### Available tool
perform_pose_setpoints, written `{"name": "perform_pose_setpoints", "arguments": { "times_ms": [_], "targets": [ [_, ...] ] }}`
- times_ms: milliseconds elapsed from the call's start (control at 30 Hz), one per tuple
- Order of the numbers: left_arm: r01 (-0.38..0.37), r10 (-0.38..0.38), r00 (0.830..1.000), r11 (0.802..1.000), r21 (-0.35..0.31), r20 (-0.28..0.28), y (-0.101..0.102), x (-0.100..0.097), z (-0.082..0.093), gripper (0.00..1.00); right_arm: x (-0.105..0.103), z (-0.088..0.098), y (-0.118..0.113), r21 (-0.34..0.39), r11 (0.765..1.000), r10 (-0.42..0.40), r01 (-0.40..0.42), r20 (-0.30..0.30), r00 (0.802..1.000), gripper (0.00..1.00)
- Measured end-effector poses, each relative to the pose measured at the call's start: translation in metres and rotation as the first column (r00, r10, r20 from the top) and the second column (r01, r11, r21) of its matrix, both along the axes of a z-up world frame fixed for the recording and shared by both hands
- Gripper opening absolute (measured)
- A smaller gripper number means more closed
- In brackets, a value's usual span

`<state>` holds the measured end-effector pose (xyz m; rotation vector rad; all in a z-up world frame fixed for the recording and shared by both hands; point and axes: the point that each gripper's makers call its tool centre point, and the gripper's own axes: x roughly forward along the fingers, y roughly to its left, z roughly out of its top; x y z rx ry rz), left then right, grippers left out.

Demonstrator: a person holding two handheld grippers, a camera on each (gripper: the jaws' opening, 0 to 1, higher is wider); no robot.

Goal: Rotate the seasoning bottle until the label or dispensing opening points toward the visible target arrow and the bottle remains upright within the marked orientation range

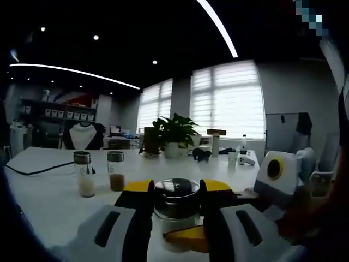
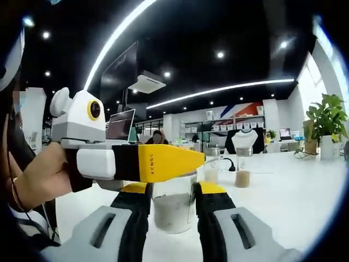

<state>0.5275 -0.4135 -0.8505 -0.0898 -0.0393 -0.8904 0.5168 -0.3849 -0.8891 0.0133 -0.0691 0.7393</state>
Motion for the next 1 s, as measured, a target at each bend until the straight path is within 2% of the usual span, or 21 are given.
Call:
{"name": "perform_pose_setpoints", "arguments": {
  "times_ms": [200, 400, 533, 700, 900, 1000],
  "targets": [
    [0.064, -0.065, 0.998, 0.997, 0.052, 0.017, 0.000, -0.004, -0.003, 0.35, -0.003, -0.002, 0.001, -0.011, 0.998, 0.061, -0.061, -0.011, 0.998, 0.30],
    [0.150, -0.156, 0.987, 0.983, 0.107, 0.048, 0.003, -0.013, -0.001, 0.35, -0.011, 0.001, 0.007, -0.030, 0.988, 0.151, -0.151, 0.003, 0.989, 0.30],
    [0.182, -0.187, 0.981, 0.978, 0.105, 0.045, 0.006, -0.016, -0.001, 0.35, -0.015, 0.000, 0.008, 0.013, 0.981, 0.193, -0.193, -0.023, 0.981, 0.30],
    [0.193, -0.195, 0.980, 0.979, 0.072, 0.027, 0.011, -0.011, -0.004, 0.35, -0.013, -0.006, 0.007, 0.043, 0.980, 0.195, -0.193, -0.060, 0.979, 0.34],
    [0.197, -0.199, 0.980, 0.977, 0.085, 0.019, 0.011, -0.011, -0.009, 0.35, -0.012, -0.011, 0.010, 0.042, 0.974, 0.225, -0.222, -0.078, 0.971, 0.36],
    [0.207, -0.208, 0.978, 0.976, 0.061, 0.011, 0.014, -0.011, -0.008, 0.35, -0.009, -0.013, 0.010, 0.053, 0.971, 0.236, -0.232, -0.097, 0.967, 0.40]
  ]
}}
